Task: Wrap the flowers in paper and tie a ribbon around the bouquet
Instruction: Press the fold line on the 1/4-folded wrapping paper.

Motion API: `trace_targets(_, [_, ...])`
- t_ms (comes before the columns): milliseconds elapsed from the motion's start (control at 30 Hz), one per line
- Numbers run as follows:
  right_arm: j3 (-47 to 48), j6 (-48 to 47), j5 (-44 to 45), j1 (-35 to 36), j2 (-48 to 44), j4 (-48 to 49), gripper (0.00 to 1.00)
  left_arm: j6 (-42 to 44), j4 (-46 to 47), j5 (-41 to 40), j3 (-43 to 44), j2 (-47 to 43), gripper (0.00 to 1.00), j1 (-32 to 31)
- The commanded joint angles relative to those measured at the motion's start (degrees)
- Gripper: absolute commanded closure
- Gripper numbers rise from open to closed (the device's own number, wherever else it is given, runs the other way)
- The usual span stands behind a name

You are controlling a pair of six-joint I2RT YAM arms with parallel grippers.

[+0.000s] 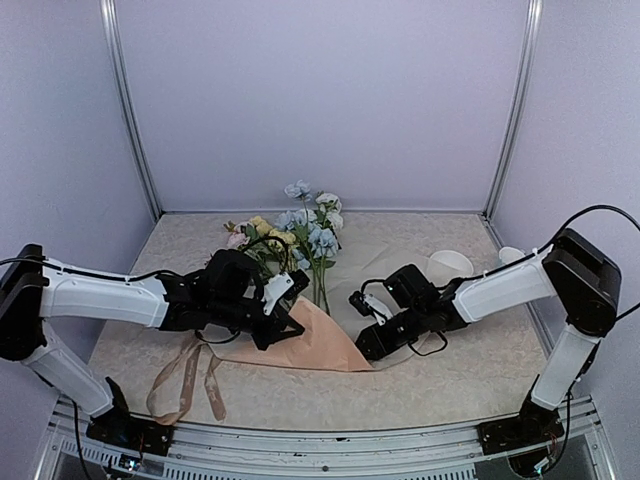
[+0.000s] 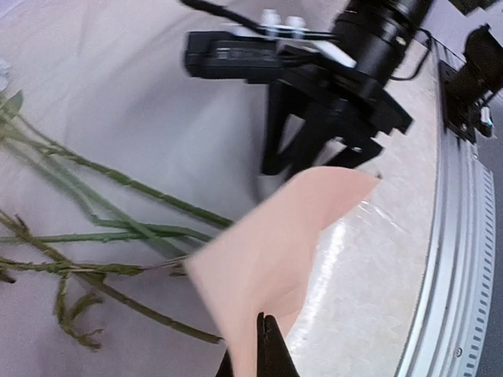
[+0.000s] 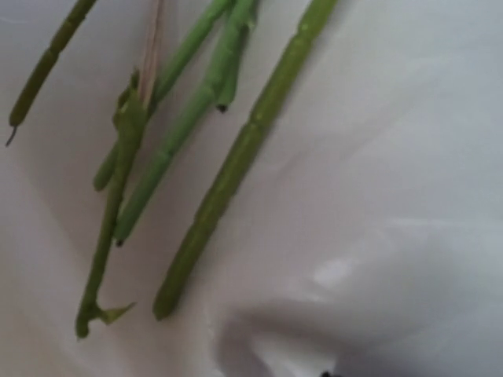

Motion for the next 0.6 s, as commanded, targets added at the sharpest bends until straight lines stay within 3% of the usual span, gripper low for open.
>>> trace_targets(0, [-4.16,1.05,0.19,-0.30,0.59,-3.93,0.63,-1.37,2.18,-1.14,1.29,3.13,1.00,4.02])
trace_targets(367, [-3.33,-2.23,-2.21,-3.15,-10.27,-8.65,0.57,-0.98,2.38,-4.22,3.31,11.78,1.00,5.62])
trace_targets(567, [-3.66,-4.67,-11.12,-3.61,-13.04,-2.41,0.42,-0.42,3.31,-3.49,3.20,12.86,1.00,5.71])
